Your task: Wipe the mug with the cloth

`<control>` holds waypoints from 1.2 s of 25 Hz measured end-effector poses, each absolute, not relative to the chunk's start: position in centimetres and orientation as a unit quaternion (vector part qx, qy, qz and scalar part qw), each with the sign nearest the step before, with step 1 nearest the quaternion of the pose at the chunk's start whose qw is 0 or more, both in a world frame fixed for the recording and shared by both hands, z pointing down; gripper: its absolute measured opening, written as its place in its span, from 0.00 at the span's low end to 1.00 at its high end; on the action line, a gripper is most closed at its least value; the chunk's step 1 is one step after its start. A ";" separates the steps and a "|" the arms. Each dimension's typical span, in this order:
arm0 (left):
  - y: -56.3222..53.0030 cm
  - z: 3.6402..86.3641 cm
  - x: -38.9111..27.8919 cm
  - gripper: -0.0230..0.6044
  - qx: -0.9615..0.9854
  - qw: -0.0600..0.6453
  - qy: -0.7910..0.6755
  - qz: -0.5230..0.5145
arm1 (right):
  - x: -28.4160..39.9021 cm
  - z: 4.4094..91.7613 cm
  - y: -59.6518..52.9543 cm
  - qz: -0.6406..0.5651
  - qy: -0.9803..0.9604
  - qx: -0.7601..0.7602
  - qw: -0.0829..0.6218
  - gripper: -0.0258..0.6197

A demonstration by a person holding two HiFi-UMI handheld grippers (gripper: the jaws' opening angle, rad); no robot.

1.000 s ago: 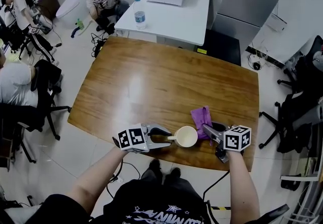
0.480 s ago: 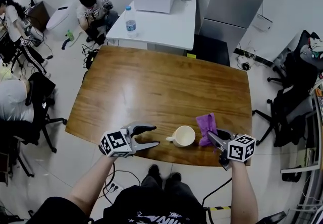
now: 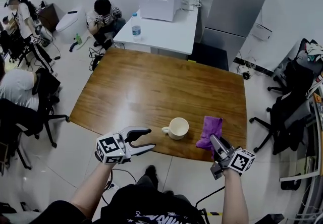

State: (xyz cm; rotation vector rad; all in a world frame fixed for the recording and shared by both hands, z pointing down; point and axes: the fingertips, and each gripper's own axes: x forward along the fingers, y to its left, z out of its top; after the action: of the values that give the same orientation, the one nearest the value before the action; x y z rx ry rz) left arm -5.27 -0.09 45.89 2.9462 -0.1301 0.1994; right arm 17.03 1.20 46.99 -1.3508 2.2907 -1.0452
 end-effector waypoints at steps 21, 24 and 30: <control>16.3 42.9 -1.4 0.37 0.992 0.108 -0.043 0.040 | 16.1 45.1 15.4 -0.361 0.816 -0.425 0.149 0.18; 16.6 42.6 -1.6 0.37 0.993 0.104 -0.032 0.036 | 15.1 45.0 15.4 -0.360 0.815 -0.428 0.150 0.18; 16.4 42.5 -3.8 0.37 0.993 0.109 -0.038 0.028 | 12.4 44.5 14.8 -0.349 0.825 -0.421 0.144 0.18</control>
State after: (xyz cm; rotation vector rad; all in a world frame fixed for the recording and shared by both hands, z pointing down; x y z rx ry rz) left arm -3.84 16.42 42.46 2.9206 -0.1126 0.0835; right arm 12.44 14.80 44.54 -1.2144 2.3774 -1.0054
